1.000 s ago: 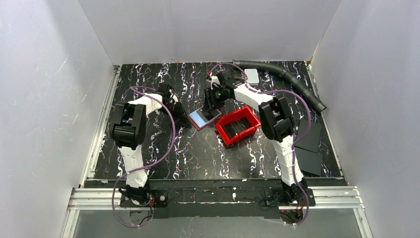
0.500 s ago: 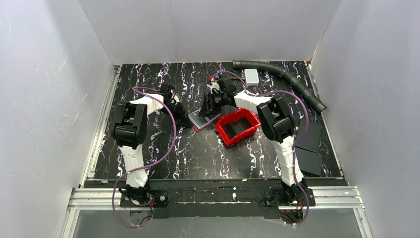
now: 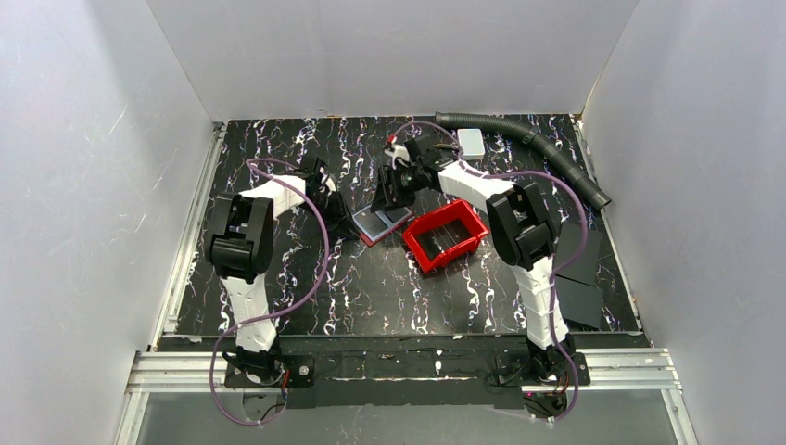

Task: Put the credit cards into the card holder
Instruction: Insert the credit card into the card holder.

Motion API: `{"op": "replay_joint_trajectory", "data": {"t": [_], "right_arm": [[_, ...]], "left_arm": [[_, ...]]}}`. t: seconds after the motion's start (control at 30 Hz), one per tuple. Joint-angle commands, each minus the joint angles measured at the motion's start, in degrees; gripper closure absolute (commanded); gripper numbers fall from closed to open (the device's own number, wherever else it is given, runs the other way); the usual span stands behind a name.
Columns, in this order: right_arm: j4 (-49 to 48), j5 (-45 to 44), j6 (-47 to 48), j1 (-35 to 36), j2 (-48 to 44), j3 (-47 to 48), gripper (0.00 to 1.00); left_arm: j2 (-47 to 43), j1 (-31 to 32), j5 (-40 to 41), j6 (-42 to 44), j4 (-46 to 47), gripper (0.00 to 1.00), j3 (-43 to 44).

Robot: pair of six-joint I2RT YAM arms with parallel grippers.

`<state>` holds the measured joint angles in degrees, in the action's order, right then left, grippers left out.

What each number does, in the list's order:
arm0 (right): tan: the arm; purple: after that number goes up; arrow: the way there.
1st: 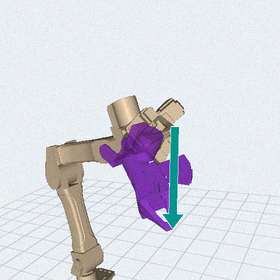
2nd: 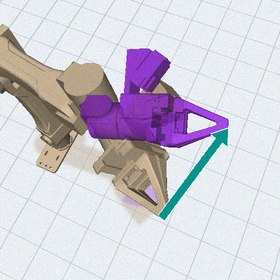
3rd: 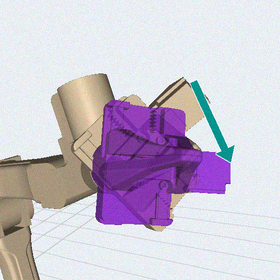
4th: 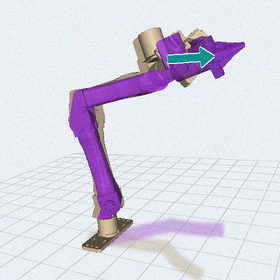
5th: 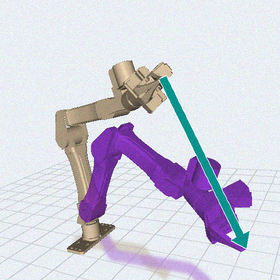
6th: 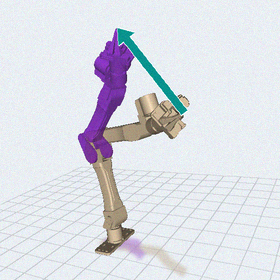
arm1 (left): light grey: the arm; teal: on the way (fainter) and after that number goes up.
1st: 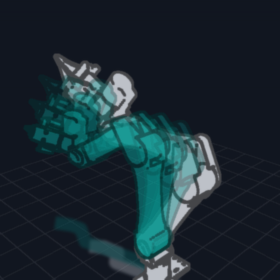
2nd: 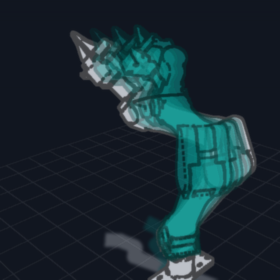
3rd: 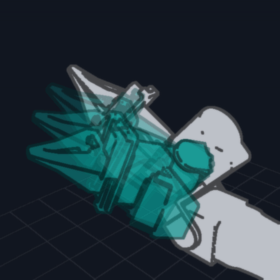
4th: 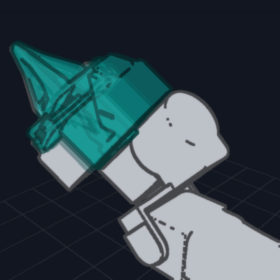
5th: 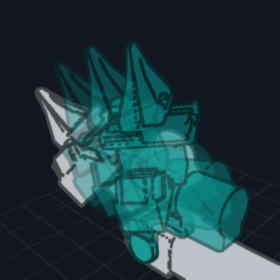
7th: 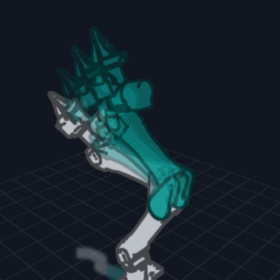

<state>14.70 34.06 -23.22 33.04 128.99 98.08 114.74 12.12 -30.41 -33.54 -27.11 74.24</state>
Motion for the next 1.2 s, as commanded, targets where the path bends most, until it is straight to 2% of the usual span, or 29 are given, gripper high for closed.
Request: {"op": "replay_joint_trajectory", "data": {"t": [0.0, 0.2, 0.37, 0.6, 0.83, 0.93, 0.97, 1.1, 1.17], "right_arm": [[10.6, -8.8, 10.7, -0.6, -7.0, 5.4, 0.34], [15.2, -23.0, 19.0, -1.4, -8.8, 7.8, 0.20], [16.7, -30.1, 21.0, -1.8, -5.8, 10.8, 0.19], [13.2, -32.5, 19.6, -1.2, -3.2, 9.9, 0.35], [13.0, -33.6, 19.5, -0.2, 0.2, 11.9, 0.53], [13.5, -35.8, 19.7, 0.2, 1.0, 12.5, 0.58], [13.6, -35.6, 19.7, 0.3, 1.1, 12.6, 0.61], [16.0, -35.2, 19.9, 1.2, 1.3, 15.2, 0.85], [17.9, -36.5, 20.1, 2.6, -0.1, 16.1, 0.90]], "left_arm": [[-7.6, 0.1, 2.9, 3.4, -4.6, 0.70, -2.3], [-16.9, 0.1, 1.4, 5.1, -6.4, 0.61, -5.3], [-23.8, 0.1, 0.8, 6.4, -8.3, 0.49, -7.7], [-31.2, 0.2, -0.5, 6.1, -8.0, 0.44, -13.1], [-34.2, 0.2, -2.0, 5.3, -6.6, 0.43, -16.6], [-34.9, 0.2, -1.9, 4.9, -6.2, 0.43, -17.3], [-35.0, 0.2, -1.8, 4.8, -5.9, 0.43, -17.5], [-35.5, 0.2, -1.6, 4.6, -5.7, 0.43, -18.0], [-36.0, 0.2, -0.9, 4.5, -5.6, 0.43, -18.0]]}}
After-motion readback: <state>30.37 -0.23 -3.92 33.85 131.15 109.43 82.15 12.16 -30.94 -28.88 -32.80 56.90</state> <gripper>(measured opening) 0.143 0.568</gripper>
